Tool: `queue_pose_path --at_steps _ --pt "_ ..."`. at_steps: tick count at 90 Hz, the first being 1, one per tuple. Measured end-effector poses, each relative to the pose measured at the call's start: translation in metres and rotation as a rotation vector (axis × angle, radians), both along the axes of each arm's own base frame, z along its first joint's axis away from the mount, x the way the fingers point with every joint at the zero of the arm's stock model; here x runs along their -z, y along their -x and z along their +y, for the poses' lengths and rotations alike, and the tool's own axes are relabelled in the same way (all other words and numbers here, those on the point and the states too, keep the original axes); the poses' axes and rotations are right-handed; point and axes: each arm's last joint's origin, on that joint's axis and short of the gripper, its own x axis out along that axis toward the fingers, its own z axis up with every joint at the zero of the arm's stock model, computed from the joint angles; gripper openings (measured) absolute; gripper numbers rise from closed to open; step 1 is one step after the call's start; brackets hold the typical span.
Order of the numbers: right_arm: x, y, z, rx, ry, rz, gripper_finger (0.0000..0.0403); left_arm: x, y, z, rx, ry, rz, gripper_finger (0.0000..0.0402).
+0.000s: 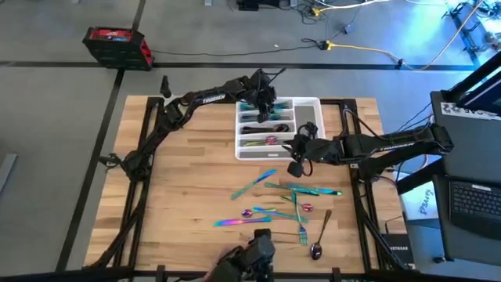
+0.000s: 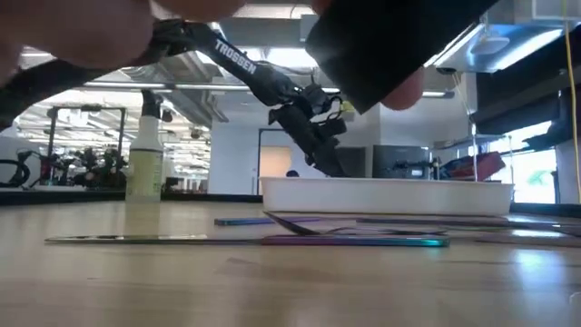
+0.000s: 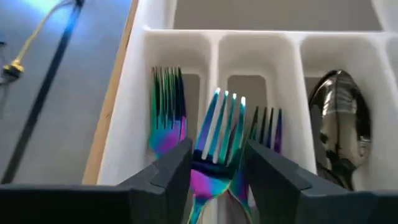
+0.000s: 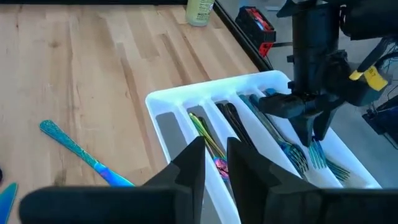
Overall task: Sort silverware
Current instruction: Put the blue fork on the white silverware tray
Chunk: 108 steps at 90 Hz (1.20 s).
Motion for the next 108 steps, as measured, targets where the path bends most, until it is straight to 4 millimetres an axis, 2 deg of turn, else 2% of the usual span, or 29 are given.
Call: queue_pose_path --at_steps 13,26,83,95,108 --pt "0.0016 0.0013 -0.0002 0.0 0.004 0.023 0.0051 0.0002 0.0049 0.0045 -0.009 0.04 0.0 0.0134" --pt "0.0022 0.0018 -0.0003 0.0 0.004 0.03 0.0051 0.0025 0.0085 0.0065 -0.021 -0.009 0.056 0.0134" --pt "0.0021 0.0017 -0.0003 0.009 -0.01 0.023 0.0051 0.0018 0.0081 0.0078 0.005 -0.075 0.065 0.0132" --pt "0.0021 0.0017 -0.0002 0.011 -0.012 0.021 0.0051 0.0013 0.0074 0.0084 0.002 -0.084 0.057 0.0105" --pt "0.002 0.0016 -0.0002 0.013 -0.016 0.018 0.0051 0.0021 0.0073 0.0085 0.005 -0.087 0.06 0.0044"
